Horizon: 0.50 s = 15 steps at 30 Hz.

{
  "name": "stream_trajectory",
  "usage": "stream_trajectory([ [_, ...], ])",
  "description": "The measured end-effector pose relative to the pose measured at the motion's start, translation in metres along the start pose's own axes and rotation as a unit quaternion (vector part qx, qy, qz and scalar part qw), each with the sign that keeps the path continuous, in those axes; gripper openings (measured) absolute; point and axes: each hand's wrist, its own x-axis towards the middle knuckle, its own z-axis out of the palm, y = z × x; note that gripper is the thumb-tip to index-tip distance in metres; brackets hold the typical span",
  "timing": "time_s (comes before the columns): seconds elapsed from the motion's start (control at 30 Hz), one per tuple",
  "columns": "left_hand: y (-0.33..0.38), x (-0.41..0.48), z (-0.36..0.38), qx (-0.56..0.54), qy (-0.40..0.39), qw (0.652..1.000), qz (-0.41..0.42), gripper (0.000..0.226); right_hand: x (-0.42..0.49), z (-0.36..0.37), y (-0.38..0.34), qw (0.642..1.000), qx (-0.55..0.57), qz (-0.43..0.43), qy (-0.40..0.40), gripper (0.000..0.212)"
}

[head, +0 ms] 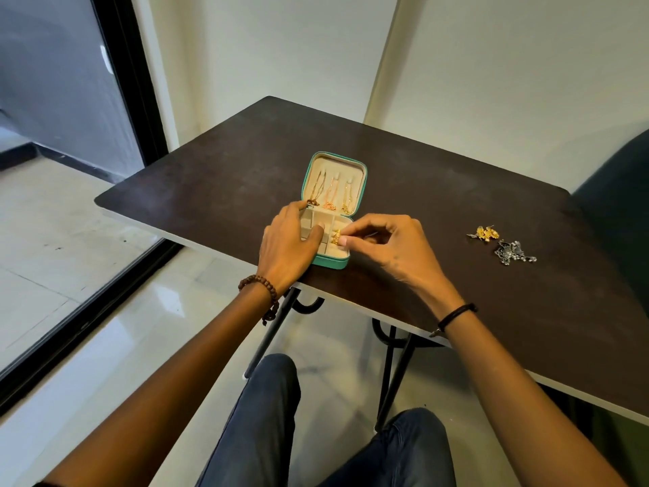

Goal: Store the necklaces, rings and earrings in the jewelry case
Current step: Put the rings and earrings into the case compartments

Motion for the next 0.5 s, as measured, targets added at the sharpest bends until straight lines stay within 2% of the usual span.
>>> stream_trajectory([
  [0.5,-0.0034,-0.0041,0.0012,0.006,0.026,1.0,0.0,0.055,-0.0093,-0.0004,-0.0084,0.998,-0.047,-0.028,-0.024,0.013],
])
